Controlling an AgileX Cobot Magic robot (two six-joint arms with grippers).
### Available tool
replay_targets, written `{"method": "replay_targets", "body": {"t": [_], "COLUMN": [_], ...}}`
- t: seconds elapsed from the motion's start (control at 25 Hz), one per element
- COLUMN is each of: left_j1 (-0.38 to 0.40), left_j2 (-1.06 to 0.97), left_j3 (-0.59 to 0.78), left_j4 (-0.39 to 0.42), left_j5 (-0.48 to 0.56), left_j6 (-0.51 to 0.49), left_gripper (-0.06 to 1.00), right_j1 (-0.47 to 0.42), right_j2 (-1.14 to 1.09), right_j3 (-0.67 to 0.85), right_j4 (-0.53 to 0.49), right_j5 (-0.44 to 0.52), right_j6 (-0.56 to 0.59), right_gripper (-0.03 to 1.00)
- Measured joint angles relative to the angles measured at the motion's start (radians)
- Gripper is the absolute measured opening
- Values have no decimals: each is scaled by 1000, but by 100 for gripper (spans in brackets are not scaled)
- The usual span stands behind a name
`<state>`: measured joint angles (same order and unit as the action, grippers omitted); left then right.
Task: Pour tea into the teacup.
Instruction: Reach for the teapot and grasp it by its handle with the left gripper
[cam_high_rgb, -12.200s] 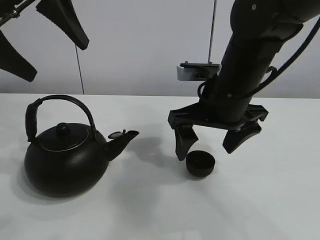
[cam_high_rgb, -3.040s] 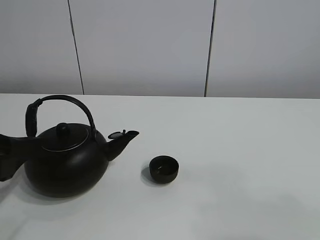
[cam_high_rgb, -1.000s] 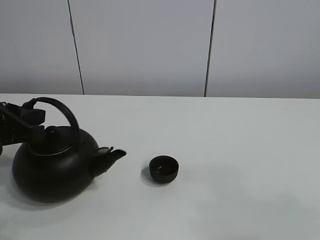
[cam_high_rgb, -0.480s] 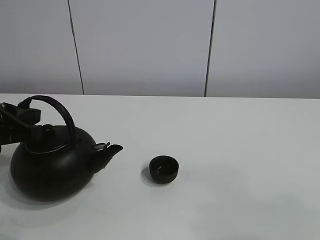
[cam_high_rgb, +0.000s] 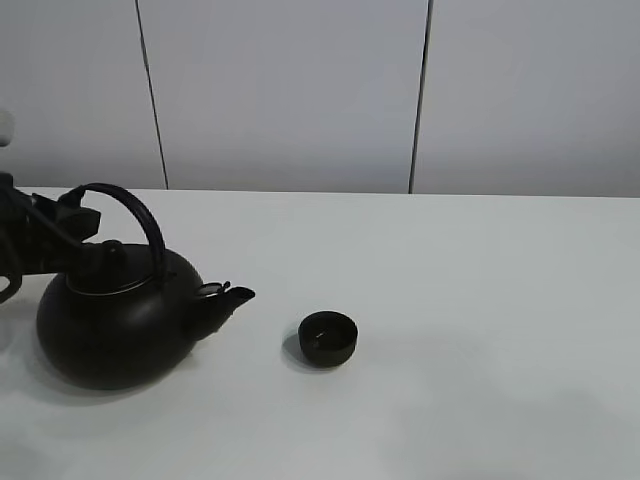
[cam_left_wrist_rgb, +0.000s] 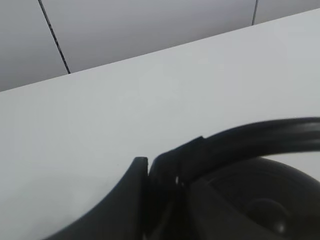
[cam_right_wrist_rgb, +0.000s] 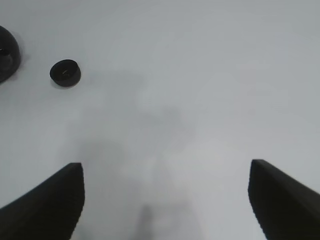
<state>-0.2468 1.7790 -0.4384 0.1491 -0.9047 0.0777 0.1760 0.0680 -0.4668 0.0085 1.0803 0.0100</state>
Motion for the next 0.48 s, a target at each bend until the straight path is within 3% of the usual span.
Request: {"method": "replay_targets", "body": {"t": [0.24,0.48], "left_j1": [0,0], "left_j2": [-29,-36], "left_j3": [-23,-29], "left_j4": [24,36], "left_j5": [91,115], "left_j6": [41,60], "left_gripper": [11,11], "right_j1": [0,0], "right_j2": [0,0], "right_j3": [0,0], "right_j4": [0,0], "right_j5": [0,-1], "right_j6": [0,-1], "right_gripper": [61,61]}}
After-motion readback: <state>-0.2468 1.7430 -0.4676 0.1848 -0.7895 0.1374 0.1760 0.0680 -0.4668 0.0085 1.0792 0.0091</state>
